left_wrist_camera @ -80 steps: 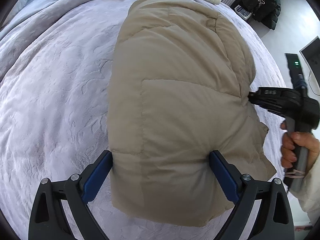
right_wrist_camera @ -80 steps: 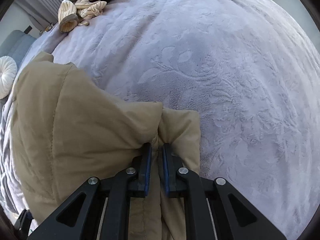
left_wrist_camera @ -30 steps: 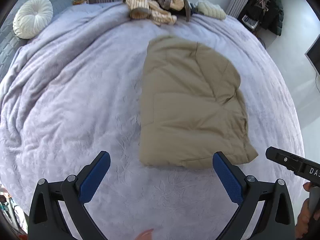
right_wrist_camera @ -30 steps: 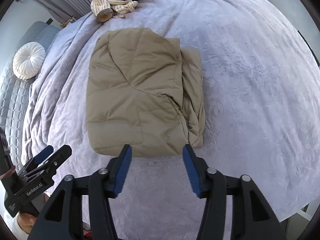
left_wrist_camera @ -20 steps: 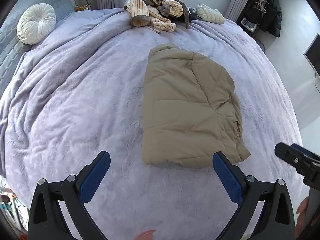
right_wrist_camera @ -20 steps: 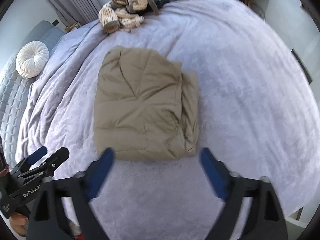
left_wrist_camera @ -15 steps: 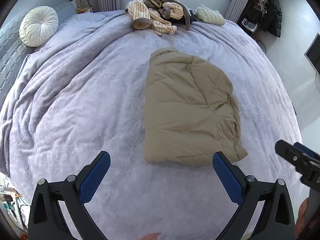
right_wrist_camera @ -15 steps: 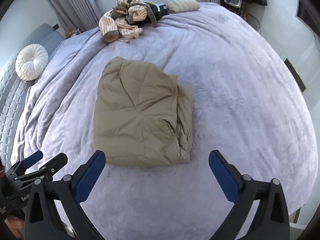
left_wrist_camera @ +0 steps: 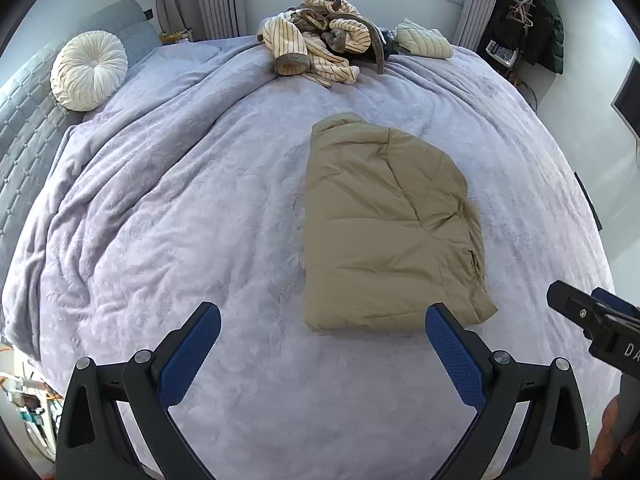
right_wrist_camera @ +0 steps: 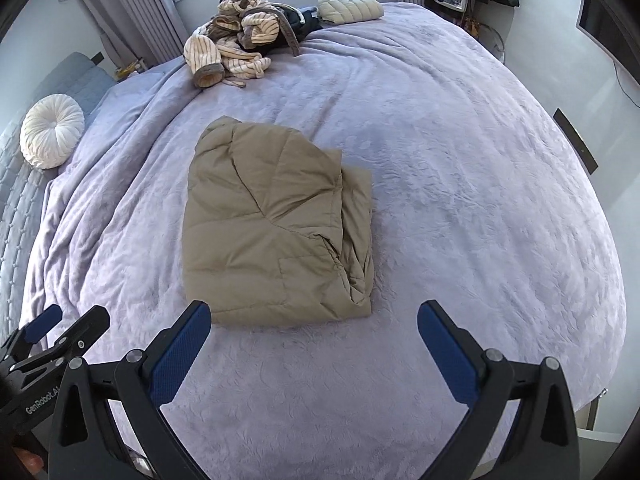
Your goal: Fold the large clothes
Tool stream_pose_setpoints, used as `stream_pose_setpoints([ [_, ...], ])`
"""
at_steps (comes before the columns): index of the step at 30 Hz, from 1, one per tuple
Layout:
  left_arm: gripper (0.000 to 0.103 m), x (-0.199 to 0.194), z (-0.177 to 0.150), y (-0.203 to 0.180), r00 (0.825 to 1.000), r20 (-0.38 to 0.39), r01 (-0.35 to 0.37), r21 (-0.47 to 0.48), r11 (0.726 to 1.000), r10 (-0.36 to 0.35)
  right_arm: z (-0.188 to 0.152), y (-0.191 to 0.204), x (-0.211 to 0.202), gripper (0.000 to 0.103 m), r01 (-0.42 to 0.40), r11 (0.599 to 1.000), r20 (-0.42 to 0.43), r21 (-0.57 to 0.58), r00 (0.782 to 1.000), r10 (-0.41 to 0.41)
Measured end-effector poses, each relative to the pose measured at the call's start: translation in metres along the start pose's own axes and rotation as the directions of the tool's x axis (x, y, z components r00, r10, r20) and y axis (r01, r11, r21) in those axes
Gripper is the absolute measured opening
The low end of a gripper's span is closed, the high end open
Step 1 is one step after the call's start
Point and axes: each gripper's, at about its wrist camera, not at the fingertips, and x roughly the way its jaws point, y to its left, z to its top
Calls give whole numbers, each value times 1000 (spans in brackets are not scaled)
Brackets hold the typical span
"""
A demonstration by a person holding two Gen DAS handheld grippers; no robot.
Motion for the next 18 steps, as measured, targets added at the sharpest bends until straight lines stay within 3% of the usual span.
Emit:
stream_pose_setpoints([
  [18,102,-1,-1,1,1000,-2,-10,-3,1000,10,0,3,-2,103,3,1000,-1,1,1000,-3],
])
